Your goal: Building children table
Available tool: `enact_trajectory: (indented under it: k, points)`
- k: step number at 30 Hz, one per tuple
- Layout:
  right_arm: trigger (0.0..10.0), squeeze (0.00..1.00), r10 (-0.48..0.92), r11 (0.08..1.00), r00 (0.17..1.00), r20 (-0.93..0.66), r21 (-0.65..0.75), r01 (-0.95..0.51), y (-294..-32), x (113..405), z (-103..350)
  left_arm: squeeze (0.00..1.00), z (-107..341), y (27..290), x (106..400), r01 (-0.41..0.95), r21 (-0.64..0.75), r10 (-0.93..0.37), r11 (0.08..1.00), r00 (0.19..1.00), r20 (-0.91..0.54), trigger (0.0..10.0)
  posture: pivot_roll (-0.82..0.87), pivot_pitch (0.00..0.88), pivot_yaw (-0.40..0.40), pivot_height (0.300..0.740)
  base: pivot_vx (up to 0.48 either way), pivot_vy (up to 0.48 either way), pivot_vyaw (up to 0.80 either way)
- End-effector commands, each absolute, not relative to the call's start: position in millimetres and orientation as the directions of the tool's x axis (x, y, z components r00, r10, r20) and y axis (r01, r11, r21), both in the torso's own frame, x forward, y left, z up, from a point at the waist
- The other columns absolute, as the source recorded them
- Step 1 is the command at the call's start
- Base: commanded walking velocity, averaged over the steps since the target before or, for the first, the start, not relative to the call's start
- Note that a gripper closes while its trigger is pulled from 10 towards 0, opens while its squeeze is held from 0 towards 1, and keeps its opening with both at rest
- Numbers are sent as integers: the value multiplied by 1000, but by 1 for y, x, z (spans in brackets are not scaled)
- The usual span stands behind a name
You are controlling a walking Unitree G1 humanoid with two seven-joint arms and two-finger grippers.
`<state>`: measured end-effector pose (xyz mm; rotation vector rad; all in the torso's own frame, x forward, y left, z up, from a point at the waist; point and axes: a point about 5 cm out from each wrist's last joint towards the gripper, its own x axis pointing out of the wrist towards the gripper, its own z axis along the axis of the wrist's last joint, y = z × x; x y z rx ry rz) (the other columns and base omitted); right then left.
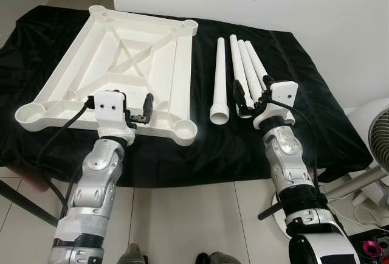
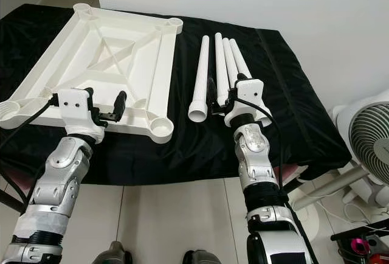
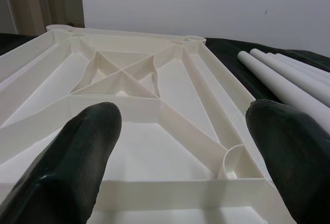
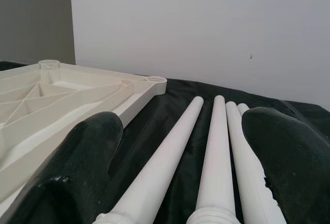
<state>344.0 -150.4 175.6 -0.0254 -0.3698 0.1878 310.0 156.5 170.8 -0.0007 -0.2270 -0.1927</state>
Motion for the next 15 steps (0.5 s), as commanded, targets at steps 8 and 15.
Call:
enact_trajectory:
  k: [8, 15]
  points:
    - [10000, 0, 188, 982, 919, 346, -86, -169, -157, 336, 169, 0, 161, 153, 308, 235, 3, -232, 972, 956, 182, 10000, 66, 55, -72, 740, 0, 0, 0]
    - [10000, 0, 186, 982, 923, 336, -86, -167, -159, 341, 170, 0, 166, 144, 305, 267, 10, -264, 964, 945, 195, 10000, 94, 58, -84, 740, 0, 0, 0]
